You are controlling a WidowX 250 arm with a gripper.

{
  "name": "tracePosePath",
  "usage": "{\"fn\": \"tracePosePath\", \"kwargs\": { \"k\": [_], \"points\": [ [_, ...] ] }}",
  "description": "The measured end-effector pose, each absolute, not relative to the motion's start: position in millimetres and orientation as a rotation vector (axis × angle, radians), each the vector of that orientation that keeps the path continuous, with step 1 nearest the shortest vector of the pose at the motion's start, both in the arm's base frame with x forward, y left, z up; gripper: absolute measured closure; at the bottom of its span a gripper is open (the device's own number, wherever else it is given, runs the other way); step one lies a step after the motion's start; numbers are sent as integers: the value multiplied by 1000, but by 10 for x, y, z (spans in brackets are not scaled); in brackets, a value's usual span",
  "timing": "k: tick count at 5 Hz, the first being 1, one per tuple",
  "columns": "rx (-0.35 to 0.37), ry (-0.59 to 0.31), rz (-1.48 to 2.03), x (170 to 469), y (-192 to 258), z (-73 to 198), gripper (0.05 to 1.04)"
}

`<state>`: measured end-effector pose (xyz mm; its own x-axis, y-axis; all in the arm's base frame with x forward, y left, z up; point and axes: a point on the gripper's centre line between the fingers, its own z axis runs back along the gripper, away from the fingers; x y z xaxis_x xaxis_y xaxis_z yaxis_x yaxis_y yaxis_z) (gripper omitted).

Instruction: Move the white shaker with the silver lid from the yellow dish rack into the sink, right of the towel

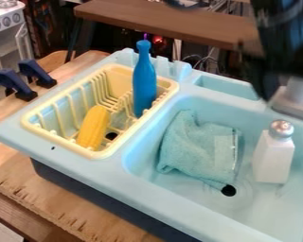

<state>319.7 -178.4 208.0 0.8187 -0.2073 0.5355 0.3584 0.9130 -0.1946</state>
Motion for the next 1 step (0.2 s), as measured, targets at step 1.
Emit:
{"fn": "tracePosePath", "kwargs": {
  "k": [1],
  "points": [
    [-260, -511, -265, 2943, -1638, 2360, 77]
  ]
}}
